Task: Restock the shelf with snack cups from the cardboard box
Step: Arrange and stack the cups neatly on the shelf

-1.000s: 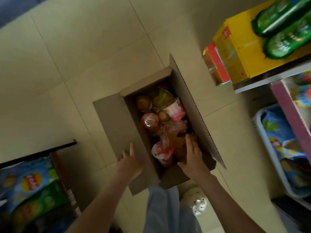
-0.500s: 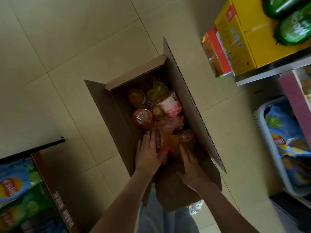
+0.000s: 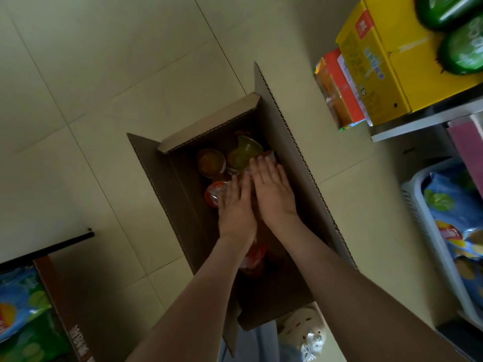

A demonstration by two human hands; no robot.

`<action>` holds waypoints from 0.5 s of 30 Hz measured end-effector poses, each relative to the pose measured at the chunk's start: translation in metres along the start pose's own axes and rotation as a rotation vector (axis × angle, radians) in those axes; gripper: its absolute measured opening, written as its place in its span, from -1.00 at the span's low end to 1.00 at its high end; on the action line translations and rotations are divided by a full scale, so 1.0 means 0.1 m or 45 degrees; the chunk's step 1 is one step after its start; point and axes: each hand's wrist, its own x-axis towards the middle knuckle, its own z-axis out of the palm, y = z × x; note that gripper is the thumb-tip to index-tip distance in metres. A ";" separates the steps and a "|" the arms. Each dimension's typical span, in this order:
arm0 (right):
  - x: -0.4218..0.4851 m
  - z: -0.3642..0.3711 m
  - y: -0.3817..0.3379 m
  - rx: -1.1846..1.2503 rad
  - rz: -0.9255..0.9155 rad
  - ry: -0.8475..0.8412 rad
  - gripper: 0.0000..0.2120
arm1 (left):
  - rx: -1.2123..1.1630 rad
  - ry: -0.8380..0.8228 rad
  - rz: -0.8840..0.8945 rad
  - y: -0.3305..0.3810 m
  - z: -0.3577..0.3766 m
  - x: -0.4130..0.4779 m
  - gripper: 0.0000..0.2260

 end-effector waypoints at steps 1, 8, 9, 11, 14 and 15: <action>0.14 0.01 0.03 -0.111 -0.070 -0.025 -0.33 | 0.066 -0.007 0.036 0.03 -0.03 0.12 -0.31; 0.67 0.21 0.26 -0.510 -0.272 -0.013 -0.71 | 0.259 0.001 0.156 -0.09 -0.15 0.42 -0.45; 0.68 0.21 0.27 -0.536 -0.318 0.038 -0.71 | 0.238 0.023 0.161 -0.12 -0.14 0.40 -0.47; 0.63 0.19 0.28 -0.517 -0.425 0.129 -0.72 | 0.197 0.093 0.190 -0.18 -0.13 0.36 -0.50; 0.49 0.08 0.23 -0.369 -0.527 0.314 -0.75 | 0.160 0.209 0.296 -0.24 -0.13 0.29 -0.53; 0.42 0.04 0.21 -0.297 -0.533 0.342 -0.74 | 0.136 0.238 0.321 -0.25 -0.14 0.28 -0.54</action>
